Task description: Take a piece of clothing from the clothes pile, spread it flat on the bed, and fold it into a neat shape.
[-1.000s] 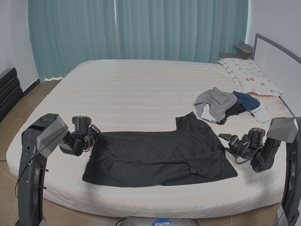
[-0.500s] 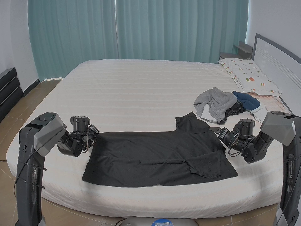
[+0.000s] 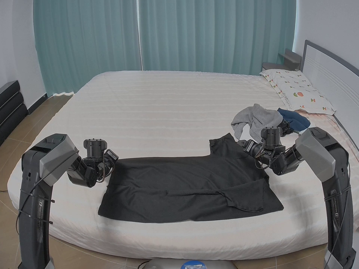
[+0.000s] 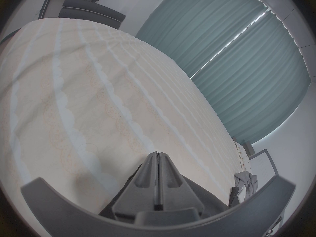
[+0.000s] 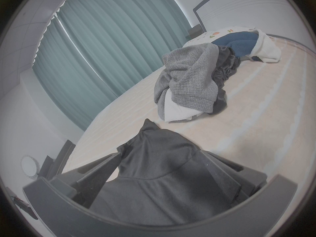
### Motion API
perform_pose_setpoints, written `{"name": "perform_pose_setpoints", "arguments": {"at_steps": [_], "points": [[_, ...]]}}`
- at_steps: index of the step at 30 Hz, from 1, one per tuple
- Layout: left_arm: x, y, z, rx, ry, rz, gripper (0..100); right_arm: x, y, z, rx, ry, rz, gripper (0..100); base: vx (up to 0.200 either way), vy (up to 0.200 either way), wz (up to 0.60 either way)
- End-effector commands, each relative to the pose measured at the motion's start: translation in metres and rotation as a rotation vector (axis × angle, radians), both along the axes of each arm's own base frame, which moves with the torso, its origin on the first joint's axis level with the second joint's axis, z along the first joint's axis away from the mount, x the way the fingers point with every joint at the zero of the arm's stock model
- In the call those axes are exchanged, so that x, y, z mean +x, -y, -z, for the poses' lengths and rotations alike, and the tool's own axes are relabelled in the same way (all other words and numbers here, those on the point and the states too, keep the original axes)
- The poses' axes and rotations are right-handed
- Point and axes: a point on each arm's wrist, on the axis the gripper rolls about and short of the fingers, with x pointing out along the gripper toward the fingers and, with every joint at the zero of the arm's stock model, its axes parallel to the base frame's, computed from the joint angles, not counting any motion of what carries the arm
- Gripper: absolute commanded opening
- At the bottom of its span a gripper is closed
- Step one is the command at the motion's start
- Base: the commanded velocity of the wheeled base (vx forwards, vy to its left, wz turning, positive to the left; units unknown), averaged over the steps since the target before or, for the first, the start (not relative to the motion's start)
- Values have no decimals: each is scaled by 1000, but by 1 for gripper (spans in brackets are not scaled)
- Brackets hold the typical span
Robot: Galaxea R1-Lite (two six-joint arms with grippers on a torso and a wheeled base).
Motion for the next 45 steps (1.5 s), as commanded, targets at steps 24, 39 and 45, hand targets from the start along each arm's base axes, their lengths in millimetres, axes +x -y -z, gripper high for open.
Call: {"name": "perform_pose_setpoints", "arguments": {"at_steps": [24, 39, 45], "points": [[-2, 0, -2, 0, -1, -1, 0, 43, 7, 41, -62, 10, 40, 100, 0, 0, 0], [-1, -3, -12, -18, 21, -15, 0, 35, 13, 24, -48, 19, 51, 0, 0, 0, 0], [-1, -7, -25, -42, 43, -35, 0, 29, 19, 16, -38, 38, 50, 0, 0, 0, 0]]}}
